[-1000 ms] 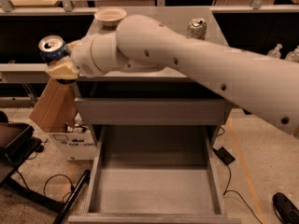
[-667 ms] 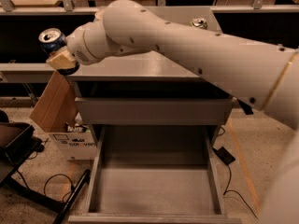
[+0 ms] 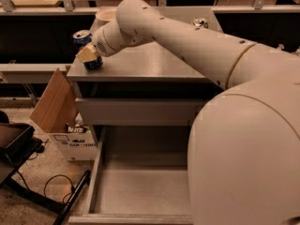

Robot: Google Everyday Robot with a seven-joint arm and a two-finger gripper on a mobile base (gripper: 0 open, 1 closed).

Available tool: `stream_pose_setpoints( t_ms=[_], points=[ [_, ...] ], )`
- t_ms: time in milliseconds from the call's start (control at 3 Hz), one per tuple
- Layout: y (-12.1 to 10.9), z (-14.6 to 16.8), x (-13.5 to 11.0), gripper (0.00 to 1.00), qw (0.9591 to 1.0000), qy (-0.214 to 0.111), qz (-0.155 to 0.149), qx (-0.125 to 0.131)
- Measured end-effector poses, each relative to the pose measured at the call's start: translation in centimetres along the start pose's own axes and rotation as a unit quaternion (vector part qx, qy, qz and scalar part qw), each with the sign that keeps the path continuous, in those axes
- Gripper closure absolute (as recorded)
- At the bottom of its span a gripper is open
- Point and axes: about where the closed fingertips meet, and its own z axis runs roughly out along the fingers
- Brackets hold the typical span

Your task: Pick pepsi can from middle drawer and place on counter

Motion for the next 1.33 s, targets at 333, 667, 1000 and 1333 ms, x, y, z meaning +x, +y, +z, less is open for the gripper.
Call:
stream_pose_setpoints(
  t_ms=[333, 667, 1000, 1333],
  points=[
    [0.0, 0.0, 0.0, 1.00, 1.0000, 0.000, 0.000, 0.000],
    [-0.2, 0.1, 0.1, 1.00, 1.0000, -0.008, 0.003, 0.004],
    [-3.1, -1.9, -1.2, 1.00, 0.9981, -0.049, 0.012, 0.035],
    [-6.4, -3.7, -1.4, 1.00, 0.9928, -0.088, 0.032, 0.075]
  ],
)
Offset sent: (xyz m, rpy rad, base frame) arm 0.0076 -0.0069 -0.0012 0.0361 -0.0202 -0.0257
